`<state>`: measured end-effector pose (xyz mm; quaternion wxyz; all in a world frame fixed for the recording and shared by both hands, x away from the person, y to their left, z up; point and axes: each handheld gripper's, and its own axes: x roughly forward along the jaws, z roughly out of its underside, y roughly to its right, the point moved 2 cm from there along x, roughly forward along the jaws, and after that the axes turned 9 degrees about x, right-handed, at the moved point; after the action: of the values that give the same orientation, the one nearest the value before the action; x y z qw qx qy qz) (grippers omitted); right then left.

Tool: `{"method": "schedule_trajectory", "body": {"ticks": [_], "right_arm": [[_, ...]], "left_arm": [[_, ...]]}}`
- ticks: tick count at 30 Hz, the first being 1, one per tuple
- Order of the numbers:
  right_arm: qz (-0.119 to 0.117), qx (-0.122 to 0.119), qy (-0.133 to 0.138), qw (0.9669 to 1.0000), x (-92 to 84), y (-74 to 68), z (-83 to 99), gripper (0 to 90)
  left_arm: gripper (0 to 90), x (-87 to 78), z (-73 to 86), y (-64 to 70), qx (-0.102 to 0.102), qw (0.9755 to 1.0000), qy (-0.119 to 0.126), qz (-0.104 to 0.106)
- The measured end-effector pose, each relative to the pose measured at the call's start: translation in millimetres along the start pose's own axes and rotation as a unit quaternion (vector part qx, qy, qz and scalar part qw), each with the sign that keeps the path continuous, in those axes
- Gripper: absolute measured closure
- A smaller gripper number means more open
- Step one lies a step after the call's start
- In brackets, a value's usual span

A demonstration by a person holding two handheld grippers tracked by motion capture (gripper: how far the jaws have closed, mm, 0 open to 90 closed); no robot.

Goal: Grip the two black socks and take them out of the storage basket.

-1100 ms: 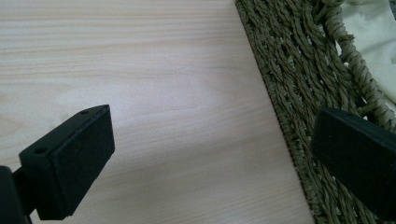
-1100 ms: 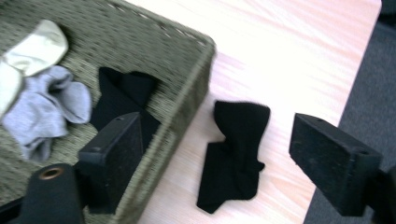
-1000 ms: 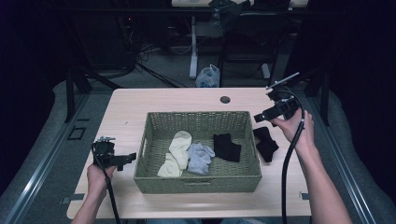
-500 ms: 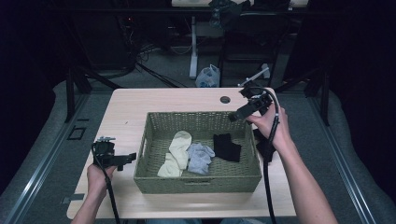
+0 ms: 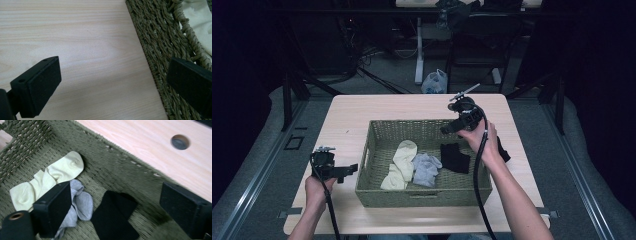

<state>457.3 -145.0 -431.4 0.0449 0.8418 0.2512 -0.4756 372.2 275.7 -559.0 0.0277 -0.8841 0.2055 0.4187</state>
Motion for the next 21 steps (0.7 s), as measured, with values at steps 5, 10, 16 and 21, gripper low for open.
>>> {"method": "schedule_trajectory", "body": {"ticks": [5,10,16,21], "right_arm": [[0.006,0.004,-0.014,0.9999,27.8,-1.2,8.8,14.3],[0.005,0.014,-0.033,0.9993,46.2,1.3,15.3,17.7],[0.002,0.021,-0.062,0.9979,65.5,2.1,21.1,24.1],[0.006,0.021,-0.079,0.9967,75.2,2.6,22.7,35.1]], "left_arm": [[0.2,-0.7,0.3,-0.3,-0.001,1.0000,-0.002,0.001],[0.2,-0.5,0.4,-0.4,-0.001,1.0000,-0.003,0.001],[0.2,-0.5,0.0,0.2,0.001,1.0000,-0.002,0.001],[0.2,-0.4,0.1,0.3,0.002,1.0000,-0.002,0.002]]}}
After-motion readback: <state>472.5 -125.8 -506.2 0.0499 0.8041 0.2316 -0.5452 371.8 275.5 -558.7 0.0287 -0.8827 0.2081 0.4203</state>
